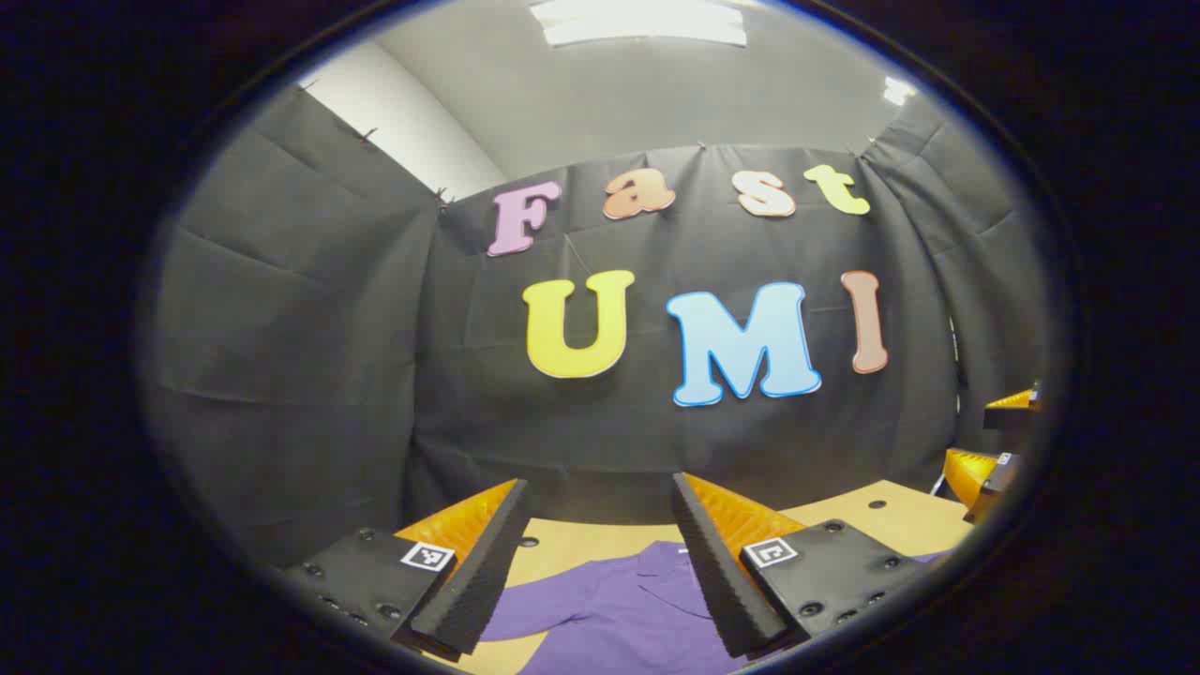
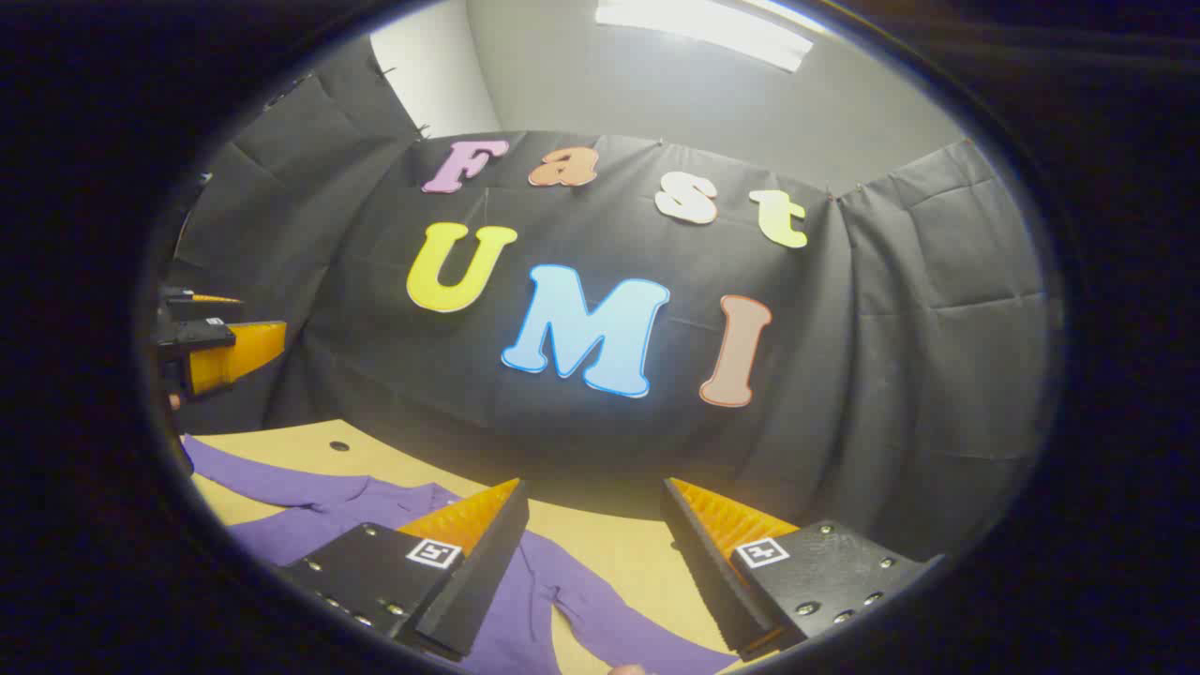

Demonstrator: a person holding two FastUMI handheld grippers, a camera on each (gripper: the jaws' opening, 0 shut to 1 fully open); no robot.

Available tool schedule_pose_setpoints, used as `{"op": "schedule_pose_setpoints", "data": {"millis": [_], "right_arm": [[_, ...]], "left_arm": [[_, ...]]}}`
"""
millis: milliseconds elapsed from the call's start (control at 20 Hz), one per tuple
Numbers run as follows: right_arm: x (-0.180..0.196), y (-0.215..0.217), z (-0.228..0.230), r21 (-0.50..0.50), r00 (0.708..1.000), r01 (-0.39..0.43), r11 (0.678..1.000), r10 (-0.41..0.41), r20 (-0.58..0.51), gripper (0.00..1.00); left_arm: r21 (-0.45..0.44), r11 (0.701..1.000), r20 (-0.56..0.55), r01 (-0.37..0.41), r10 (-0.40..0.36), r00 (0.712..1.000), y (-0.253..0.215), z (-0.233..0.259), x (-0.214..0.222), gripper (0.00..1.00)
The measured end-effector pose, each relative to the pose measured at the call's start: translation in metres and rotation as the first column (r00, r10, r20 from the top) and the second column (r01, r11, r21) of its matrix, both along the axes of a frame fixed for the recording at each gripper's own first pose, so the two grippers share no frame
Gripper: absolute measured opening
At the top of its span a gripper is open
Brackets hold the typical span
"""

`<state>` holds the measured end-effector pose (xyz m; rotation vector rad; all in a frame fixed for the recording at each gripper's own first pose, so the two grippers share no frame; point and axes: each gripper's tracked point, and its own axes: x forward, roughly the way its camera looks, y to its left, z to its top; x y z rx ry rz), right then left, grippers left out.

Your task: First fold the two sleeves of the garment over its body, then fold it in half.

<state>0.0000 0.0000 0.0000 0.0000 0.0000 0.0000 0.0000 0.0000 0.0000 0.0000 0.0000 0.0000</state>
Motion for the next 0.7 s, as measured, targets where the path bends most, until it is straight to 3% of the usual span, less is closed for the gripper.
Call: {"op": "schedule_pose_setpoints", "data": {"millis": [200, 700], "right_arm": [[0.005, -0.003, -0.005, 0.041, 0.998, 0.051, 0.998, -0.05, -0.024, 0.92], [0.008, -0.001, -0.014, 0.051, 0.993, 0.096, 0.994, -0.092, -0.07, 0.9]], "left_arm": [[-0.008, 0.998, 0.0, 0.056, -0.056, 0.998, -0.006, 0.0, 0.013, 0.95], [-0.027, 0.995, -0.019, 0.091, -0.091, 0.996, -0.004, -0.014, 0.024, 0.95]]}}
